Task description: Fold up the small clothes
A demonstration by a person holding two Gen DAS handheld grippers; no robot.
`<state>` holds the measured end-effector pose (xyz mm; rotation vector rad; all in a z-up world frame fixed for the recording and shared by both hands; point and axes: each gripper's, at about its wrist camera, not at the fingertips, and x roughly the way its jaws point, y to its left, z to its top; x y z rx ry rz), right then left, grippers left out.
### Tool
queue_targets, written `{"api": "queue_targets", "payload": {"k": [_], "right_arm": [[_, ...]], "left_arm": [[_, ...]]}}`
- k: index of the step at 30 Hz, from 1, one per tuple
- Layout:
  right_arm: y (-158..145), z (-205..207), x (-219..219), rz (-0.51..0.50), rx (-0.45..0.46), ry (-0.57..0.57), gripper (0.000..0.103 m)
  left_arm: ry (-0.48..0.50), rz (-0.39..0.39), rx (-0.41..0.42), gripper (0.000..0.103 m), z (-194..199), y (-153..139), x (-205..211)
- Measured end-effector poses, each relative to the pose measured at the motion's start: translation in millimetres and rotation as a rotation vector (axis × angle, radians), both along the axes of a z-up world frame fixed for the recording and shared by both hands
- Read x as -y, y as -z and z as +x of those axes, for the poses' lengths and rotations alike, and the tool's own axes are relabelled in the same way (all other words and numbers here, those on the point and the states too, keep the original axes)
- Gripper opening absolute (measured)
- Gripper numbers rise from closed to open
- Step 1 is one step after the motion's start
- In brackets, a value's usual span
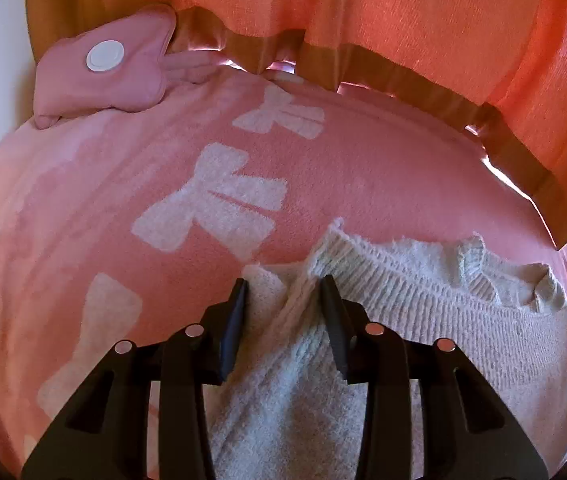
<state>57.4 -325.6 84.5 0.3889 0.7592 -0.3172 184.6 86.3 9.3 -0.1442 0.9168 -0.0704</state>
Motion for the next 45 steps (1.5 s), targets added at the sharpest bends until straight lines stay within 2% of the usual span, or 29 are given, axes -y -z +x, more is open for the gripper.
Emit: {"api": "queue_targets", "payload": {"k": [3,6,8,9,13,16,18,22,24,25,26,28,29,31,33,34,35,36,38,40,43,44,45], "right_arm": [[-18,-3,-48,0.020,0.076,-0.157,0.020],[-17,0,-97,-0.039,0.052,-0.322,0.020],[-10,11,-110,-0.100,0.016,-0.357,0.019],[-4,16,-107,-0.093,-0.008,-0.357,0.019],[23,24,-96,0.073,-0.129,-0.392,0.019],[35,18,-114,0.050,-0.193,-0.450,0.017],[38,17,-106,-0.030,-0.226,-0.385,0.009],[34,5,-15,-0.028,-0.218,-0.024,0.009],[29,-10,18,-0.031,-0.202,0.130,0.014],[26,-19,32,-0.018,-0.176,0.178,0.022],[21,-28,39,0.010,-0.135,0.192,0.022],[15,-36,36,0.079,-0.070,0.142,0.022],[14,-37,24,0.117,-0.051,0.076,0.022],[20,-31,5,0.154,-0.076,-0.025,0.022],[44,-11,-8,0.138,-0.206,-0.069,0.021],[51,-5,-9,0.124,-0.244,-0.060,0.016],[51,-2,-8,0.096,-0.245,-0.036,0.011],[46,-2,-10,0.076,-0.224,-0.029,0.012],[27,-5,-29,0.036,-0.156,-0.071,0.021],[12,-4,-64,0.046,-0.099,-0.183,0.021],[6,0,-107,0.089,-0.074,-0.367,0.021],[9,4,-129,0.083,-0.088,-0.432,0.021],[11,7,-144,0.061,-0.109,-0.472,0.021]], "left_arm": [[0.000,0.016,0.002,0.037,0,0,2],[0.002,0.025,0.004,0.037,0,1,2],[0.001,0.022,0.002,0.038,0,2,1],[0.000,0.020,0.002,0.038,0,1,1],[0.001,0.018,0.001,0.038,0,2,1],[0.000,0.018,0.001,0.039,0,2,1],[0.000,0.018,0.002,0.039,0,2,1],[-0.006,0.008,-0.003,0.043,0,3,-1],[-0.012,-0.003,-0.010,0.044,1,4,-3],[-0.013,-0.005,-0.011,0.044,1,4,-3],[-0.013,0.000,-0.011,0.044,1,4,-2],[-0.013,0.011,-0.007,0.044,0,4,-1],[-0.013,0.019,-0.005,0.044,0,4,1],[-0.013,0.027,-0.002,0.044,0,4,2],[-0.013,0.028,-0.001,0.044,0,5,1],[-0.014,0.027,-0.001,0.044,0,5,1],[-0.015,0.025,-0.002,0.044,0,5,1],[-0.015,0.026,-0.002,0.044,0,5,1],[-0.015,0.023,-0.003,0.044,0,5,1],[-0.018,0.013,-0.005,0.044,0,4,-1],[-0.018,-0.020,0.004,0.045,-6,-6,-6],[-0.015,-0.028,0.009,0.048,-11,-10,-8],[-0.011,-0.041,0.014,0.057,-20,-15,-12]]}}
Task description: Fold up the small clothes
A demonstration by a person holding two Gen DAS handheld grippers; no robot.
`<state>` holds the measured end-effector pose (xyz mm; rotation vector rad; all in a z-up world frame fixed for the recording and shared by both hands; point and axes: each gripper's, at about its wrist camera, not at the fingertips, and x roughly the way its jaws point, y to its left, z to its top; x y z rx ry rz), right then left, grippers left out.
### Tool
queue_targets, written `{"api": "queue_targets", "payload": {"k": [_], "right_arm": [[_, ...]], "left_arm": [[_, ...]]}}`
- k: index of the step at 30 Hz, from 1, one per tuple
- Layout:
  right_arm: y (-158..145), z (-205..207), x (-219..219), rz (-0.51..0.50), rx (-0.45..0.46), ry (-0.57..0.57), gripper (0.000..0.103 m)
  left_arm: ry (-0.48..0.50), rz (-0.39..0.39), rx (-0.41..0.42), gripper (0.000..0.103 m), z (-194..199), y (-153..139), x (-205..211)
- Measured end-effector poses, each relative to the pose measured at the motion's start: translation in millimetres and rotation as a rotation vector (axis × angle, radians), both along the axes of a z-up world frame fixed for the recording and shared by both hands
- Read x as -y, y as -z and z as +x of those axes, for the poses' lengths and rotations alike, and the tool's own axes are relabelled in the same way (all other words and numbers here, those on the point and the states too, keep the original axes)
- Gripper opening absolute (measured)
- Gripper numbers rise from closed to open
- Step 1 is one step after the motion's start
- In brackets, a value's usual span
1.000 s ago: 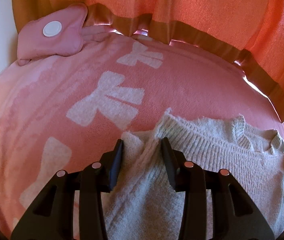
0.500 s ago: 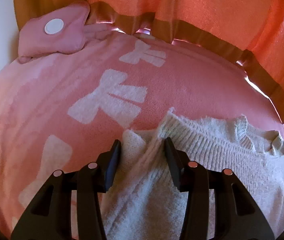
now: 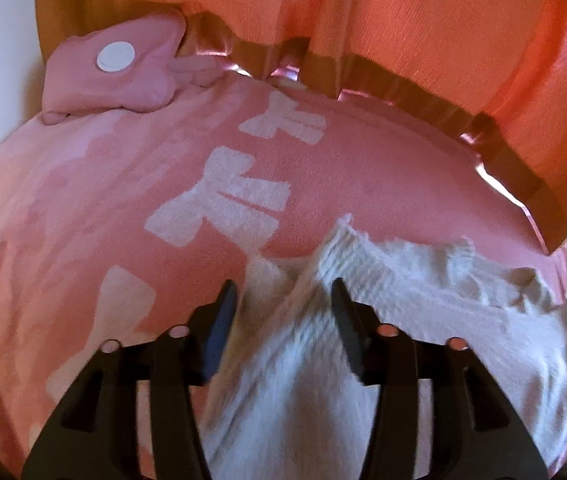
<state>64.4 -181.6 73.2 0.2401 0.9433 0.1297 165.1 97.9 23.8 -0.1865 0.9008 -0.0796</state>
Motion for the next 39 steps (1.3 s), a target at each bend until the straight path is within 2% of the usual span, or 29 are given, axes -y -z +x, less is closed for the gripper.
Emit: {"api": "queue_targets", "payload": {"k": [1,2,4,5,7,10,12,13,15,17,18,19,20,21,22,23,25,27,30,31,32,35,37,39], "right_arm": [[4,5,-12,-0.030,-0.021,-0.038,0.021],[13,11,-29,-0.073,-0.066,-0.080,0.021],[28,17,-42,-0.129,-0.117,-0.110,0.022],[28,16,-48,-0.167,-0.096,-0.120,0.023],[26,18,-48,-0.160,-0.100,-0.124,0.023],[29,24,-38,-0.096,-0.113,-0.112,0.023],[28,23,-35,-0.074,-0.115,-0.108,0.023],[29,22,-35,-0.073,-0.114,-0.108,0.023],[31,28,-39,-0.069,-0.114,-0.103,0.023],[32,21,-38,-0.063,-0.113,-0.098,0.024],[32,21,-37,-0.057,-0.113,-0.097,0.024],[32,19,-35,-0.050,-0.114,-0.096,0.025],[32,19,-33,-0.039,-0.115,-0.095,0.026],[32,20,-32,-0.022,-0.117,-0.096,0.028],[32,19,-30,-0.009,-0.119,-0.097,0.032],[32,19,-28,0.011,-0.122,-0.099,0.035],[32,19,-29,0.029,-0.124,-0.104,0.044],[31,20,-31,0.033,-0.126,-0.118,0.048],[21,18,-16,0.083,-0.126,-0.089,0.047],[15,16,-2,0.115,-0.113,-0.037,0.047],[6,10,25,0.160,-0.083,0.061,0.048],[-7,-16,104,0.248,-0.022,0.333,0.050],[-8,-34,142,0.281,-0.015,0.454,0.052],[-7,-52,173,0.316,-0.006,0.535,0.053]], "left_arm": [[-0.001,-0.009,0.002,0.069,-9,-3,-4],[-0.003,-0.018,0.003,0.074,-18,-5,-8],[-0.014,-0.037,-0.010,0.079,-40,-8,-15],[-0.011,-0.055,-0.007,0.080,-53,-9,-19],[-0.025,-0.062,-0.013,0.089,-71,-6,-26],[-0.049,-0.100,-0.056,0.091,-92,10,-36],[-0.082,-0.156,-0.122,0.091,-99,27,-41],[-0.102,-0.191,-0.121,0.091,-101,31,-44],[-0.099,-0.183,-0.115,0.091,-101,30,-42],[-0.090,-0.185,-0.110,0.086,-101,30,-39],[-0.077,-0.187,-0.108,0.073,-103,29,-38],[-0.047,-0.211,-0.103,0.048,-104,27,-37],[-0.013,-0.246,-0.108,0.042,-104,23,-34],[-0.022,-0.237,-0.099,0.032,-107,17,-33],[-0.020,-0.231,-0.089,0.015,-107,12,-32],[-0.013,-0.235,-0.076,0.015,-108,5,-30],[0.001,-0.293,-0.030,0.014,-113,-19,-23],[0.059,-0.296,0.040,0.013,-119,-55,1],[0.176,-0.288,0.126,0.008,-130,-99,48],[0.226,-0.287,0.150,0.007,-132,-113,69],[0.292,-0.290,0.174,0.007,-137,-127,95],[0.425,-0.297,0.185,0.007,-144,-143,153],[0.507,-0.252,0.181,0.007,-149,-137,199],[0.546,-0.221,0.115,0.007,-144,-107,239]]}}
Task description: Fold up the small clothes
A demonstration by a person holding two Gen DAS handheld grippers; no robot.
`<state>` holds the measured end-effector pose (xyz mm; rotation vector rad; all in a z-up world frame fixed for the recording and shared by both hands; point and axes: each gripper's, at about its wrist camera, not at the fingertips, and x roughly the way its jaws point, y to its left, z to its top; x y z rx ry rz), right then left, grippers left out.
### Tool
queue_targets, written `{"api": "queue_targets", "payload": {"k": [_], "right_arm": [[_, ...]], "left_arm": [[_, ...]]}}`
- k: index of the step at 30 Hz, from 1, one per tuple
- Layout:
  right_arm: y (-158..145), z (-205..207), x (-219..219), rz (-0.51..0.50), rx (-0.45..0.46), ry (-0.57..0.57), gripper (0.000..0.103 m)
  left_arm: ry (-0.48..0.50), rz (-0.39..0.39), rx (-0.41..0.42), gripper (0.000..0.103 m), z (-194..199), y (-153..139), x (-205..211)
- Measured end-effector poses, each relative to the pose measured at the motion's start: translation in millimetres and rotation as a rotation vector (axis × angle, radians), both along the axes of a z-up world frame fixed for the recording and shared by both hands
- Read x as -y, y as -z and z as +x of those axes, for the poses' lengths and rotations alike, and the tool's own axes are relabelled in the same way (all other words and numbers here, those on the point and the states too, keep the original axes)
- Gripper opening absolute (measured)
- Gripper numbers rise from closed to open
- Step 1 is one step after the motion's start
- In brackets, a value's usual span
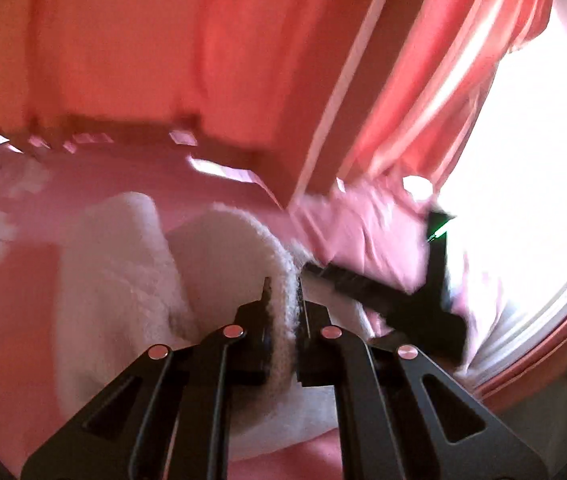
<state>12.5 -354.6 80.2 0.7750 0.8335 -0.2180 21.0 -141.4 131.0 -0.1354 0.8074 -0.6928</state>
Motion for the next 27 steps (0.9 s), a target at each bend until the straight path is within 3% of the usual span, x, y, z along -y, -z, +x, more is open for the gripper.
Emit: {"api": "queue_targets", "payload": {"k": [4,6,8,9,10,11,13,15,18,21,24,27], "right_arm": [[3,-12,16,0.051,0.015,0.018,0.053],[1,-11,10,0.061,0.025,-0.029,0.054],[-1,-6,0,0.071,0.039,-0.099,0.060],[-2,-4,-3,0.076,0.043,-0.124,0.064],[-2,-4,-8,0.086,0.048,-0.154,0.066],[-2,0,-14,0.108,0.054,-0.195,0.068],[0,7,-26,0.141,0.049,-0.260,0.074],[2,13,-41,0.155,0.025,-0.323,0.074],[0,17,-68,0.130,0.009,-0.395,0.074],[0,22,-93,0.103,0.001,-0.480,0.074],[7,25,-97,0.056,-0.056,-0.432,0.074],[11,21,-88,0.107,-0.074,-0.395,0.075]], "left_arm": [[0.010,0.065,-0.126,0.008,4,64,32],[0.007,0.065,-0.094,0.012,-9,67,26],[0.014,0.049,-0.056,0.027,-26,56,11],[0.007,0.039,-0.042,0.046,-36,47,-3],[-0.003,0.028,-0.028,0.059,-42,41,-15],[-0.009,0.019,-0.011,0.062,-50,36,-29],[-0.047,0.073,0.031,0.081,-64,29,-52],[-0.081,0.148,0.068,0.085,-71,35,-72],[-0.122,0.249,0.041,0.085,-77,58,-92],[-0.169,0.243,-0.027,0.085,-70,85,-103],[-0.207,0.277,-0.028,0.085,-68,97,-105],[-0.218,0.280,-0.065,0.082,-57,108,-107]]}}
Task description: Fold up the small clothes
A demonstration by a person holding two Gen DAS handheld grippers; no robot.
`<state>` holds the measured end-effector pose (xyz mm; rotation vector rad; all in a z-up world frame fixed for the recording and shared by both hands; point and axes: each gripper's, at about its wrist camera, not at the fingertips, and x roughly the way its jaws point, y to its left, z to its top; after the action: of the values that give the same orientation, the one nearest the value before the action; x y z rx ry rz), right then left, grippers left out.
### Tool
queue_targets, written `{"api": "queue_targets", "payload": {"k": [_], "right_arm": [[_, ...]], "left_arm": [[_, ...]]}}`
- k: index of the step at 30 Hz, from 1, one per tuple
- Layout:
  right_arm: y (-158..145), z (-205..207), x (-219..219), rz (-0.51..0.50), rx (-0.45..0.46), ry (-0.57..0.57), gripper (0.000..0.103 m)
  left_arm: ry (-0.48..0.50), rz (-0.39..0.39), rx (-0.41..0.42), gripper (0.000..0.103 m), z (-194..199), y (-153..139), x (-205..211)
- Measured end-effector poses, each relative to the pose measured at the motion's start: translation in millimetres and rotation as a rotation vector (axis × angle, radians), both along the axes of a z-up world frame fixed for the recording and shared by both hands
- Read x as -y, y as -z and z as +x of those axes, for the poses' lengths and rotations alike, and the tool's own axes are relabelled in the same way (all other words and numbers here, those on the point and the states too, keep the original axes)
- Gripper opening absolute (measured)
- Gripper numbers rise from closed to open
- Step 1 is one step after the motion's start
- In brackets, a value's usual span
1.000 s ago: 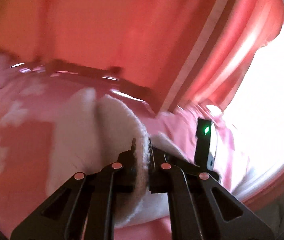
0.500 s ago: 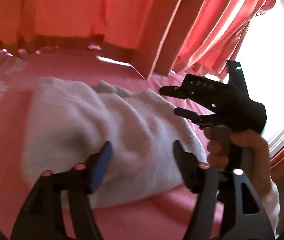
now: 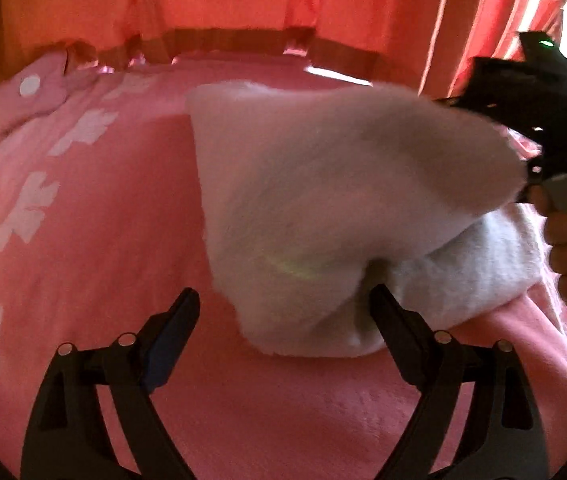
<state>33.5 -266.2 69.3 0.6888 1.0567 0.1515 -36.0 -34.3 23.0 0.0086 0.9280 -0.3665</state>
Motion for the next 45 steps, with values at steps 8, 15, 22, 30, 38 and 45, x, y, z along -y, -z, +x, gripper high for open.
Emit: {"api": "queue_targets", "payload": {"k": [8,15,22,30,38,45], "right_arm": [[-10,-16,-43,-0.050,0.085,-0.216,0.073],[-85,-54,-28,-0.060,0.353,-0.132,0.013],[-35,-83,14,-0.247,0.115,-0.112,0.015],[-33,-77,60,-0.100,0.168,0.023,0.072],[27,-5,28,0.017,-0.041,-0.137,0.065],[-100,-56,40,0.001,0.344,-0.125,0.013]], "left_arm": [[0.009,-0.129,-0.078,0.057,11,8,-12],[0.002,-0.221,-0.047,0.033,2,-32,-18],[0.040,-0.177,-0.107,0.029,1,-9,-6],[0.035,-0.144,-0.109,0.030,0,0,-3],[0.028,-0.120,-0.097,0.031,-2,2,-3],[0.034,-0.133,-0.112,0.030,1,-1,-3]]}}
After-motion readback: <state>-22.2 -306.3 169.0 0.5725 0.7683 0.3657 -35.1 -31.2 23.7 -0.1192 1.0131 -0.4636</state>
